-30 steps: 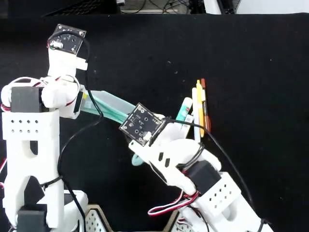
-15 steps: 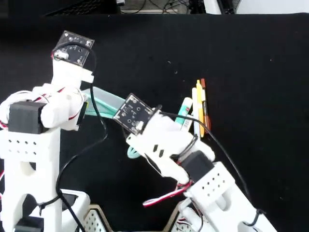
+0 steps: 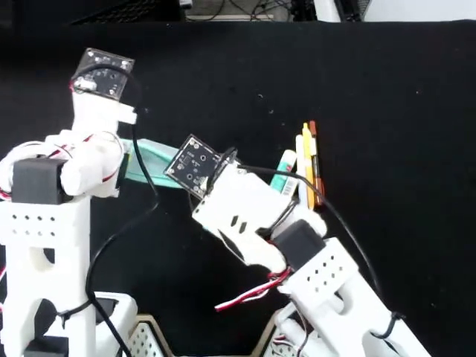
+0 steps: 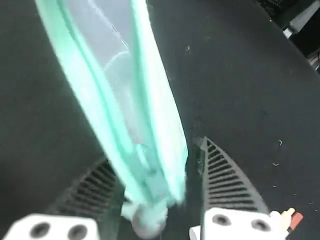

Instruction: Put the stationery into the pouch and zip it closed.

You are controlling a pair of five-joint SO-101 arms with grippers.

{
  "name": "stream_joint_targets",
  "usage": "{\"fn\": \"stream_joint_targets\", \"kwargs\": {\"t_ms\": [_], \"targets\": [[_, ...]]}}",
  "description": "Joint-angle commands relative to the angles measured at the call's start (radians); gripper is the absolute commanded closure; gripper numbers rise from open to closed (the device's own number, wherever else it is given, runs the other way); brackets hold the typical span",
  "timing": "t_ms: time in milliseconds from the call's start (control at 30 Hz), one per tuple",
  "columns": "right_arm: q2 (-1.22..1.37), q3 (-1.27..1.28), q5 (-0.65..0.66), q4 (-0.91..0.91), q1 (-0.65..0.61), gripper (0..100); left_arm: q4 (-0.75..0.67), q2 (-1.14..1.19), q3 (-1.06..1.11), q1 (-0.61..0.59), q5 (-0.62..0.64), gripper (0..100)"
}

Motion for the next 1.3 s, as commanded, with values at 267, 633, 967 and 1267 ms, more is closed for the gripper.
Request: {"fn": "stream_joint_targets", "kwargs": {"t_ms": [267, 633, 967, 1267], "targets": [[-0.131, -0.308, -0.006, 0.341, -0.006, 78.6, -0.017, -0.002, -0.008, -0.010, 0.055, 97], [-0.134, -0.450, -0.038, 0.466, -0.092, 77.9, -0.017, -0.002, 0.001, -0.010, 0.054, 97], [-0.136, -0.478, -0.044, 0.384, 0.084, 74.3, -0.015, -0.002, 0.002, -0.010, 0.051, 97], [-0.105, -0.498, -0.118, 0.381, 0.471, 82.4, -0.011, -0.002, 0.002, -0.010, 0.054, 97]]}}
